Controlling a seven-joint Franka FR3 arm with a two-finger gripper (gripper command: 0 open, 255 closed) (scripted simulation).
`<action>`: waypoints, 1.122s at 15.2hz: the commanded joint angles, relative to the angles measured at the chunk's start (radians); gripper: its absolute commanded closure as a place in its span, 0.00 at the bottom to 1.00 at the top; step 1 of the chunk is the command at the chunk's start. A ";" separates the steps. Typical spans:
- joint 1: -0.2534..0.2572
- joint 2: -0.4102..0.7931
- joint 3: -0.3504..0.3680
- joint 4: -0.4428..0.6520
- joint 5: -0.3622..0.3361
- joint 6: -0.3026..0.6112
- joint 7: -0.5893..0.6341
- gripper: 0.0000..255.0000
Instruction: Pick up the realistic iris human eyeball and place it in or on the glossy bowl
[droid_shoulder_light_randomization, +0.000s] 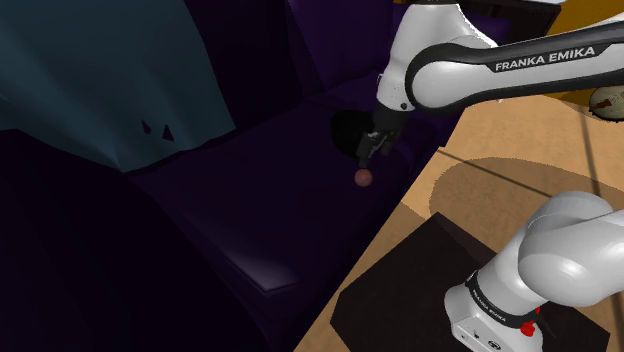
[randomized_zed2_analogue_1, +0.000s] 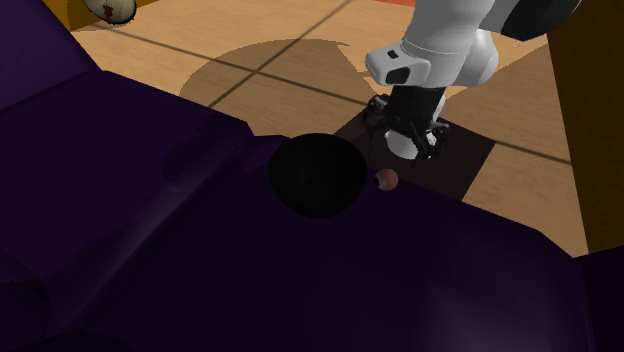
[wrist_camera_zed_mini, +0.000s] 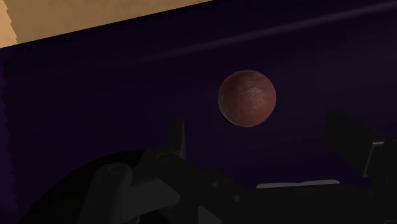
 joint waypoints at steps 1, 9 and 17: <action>0.012 0.044 0.018 -0.033 0.006 0.095 0.004 0.00; 0.011 0.121 0.027 -0.091 0.005 0.232 0.006 0.00; 0.011 0.120 0.027 -0.091 0.005 0.231 0.006 0.00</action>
